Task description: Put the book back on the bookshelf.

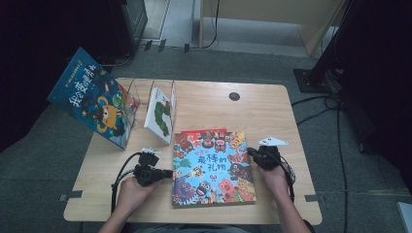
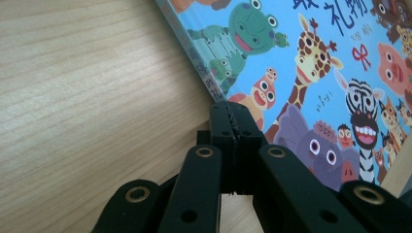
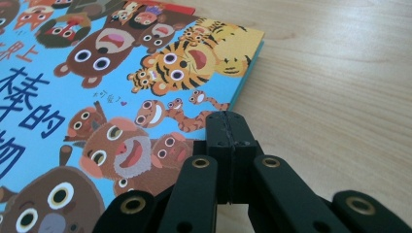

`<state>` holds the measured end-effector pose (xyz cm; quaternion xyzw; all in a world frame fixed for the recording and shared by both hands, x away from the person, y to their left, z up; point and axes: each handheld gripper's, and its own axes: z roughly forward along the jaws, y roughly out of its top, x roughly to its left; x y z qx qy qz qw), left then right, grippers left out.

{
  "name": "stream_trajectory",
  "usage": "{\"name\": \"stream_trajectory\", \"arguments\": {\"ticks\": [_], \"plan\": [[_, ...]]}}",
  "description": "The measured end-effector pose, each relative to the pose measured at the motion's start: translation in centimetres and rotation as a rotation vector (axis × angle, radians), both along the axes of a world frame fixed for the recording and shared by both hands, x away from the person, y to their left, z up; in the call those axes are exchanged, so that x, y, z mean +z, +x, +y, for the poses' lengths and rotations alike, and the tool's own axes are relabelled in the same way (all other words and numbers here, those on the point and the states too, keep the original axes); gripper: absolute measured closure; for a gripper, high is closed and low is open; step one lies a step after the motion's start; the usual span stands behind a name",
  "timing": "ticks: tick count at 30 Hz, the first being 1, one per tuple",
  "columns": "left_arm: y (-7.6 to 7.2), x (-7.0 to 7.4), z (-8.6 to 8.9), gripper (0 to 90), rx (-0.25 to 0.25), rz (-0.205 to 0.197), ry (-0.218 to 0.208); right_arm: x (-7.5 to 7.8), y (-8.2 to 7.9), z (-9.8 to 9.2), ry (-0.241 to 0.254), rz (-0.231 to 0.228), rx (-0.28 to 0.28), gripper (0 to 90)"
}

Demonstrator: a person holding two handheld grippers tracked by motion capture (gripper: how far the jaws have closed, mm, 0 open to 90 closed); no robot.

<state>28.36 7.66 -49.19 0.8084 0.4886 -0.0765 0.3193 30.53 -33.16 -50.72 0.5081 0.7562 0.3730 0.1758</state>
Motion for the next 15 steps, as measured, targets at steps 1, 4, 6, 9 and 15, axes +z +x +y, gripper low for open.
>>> {"name": "stream_trajectory", "arguments": {"ticks": [1, 4, 6, 9, 15], "plan": [[-0.1, 0.0, -0.1, 90.0, -0.001, -0.002, 0.0, -0.1, 0.2, 0.0, 0.005, -0.003, -0.004, 90.0], [-0.4, -0.1, -0.3, 90.0, -0.013, 0.0, -0.006, -0.1, 0.8, -0.1, 0.019, 0.0, -0.011, 90.0], [-0.5, -0.1, -0.4, 90.0, -0.018, 0.0, -0.008, -0.2, 1.1, 0.0, 0.012, -0.011, -0.017, 90.0], [-0.6, -0.1, -0.5, 90.0, -0.015, -0.003, -0.009, -0.3, 1.5, 0.0, 0.008, -0.03, -0.022, 90.0], [-0.8, -0.1, -1.2, 90.0, -0.032, -0.001, -0.013, 0.4, 0.9, -0.6, 0.031, -0.073, -0.025, 89.0]]}}
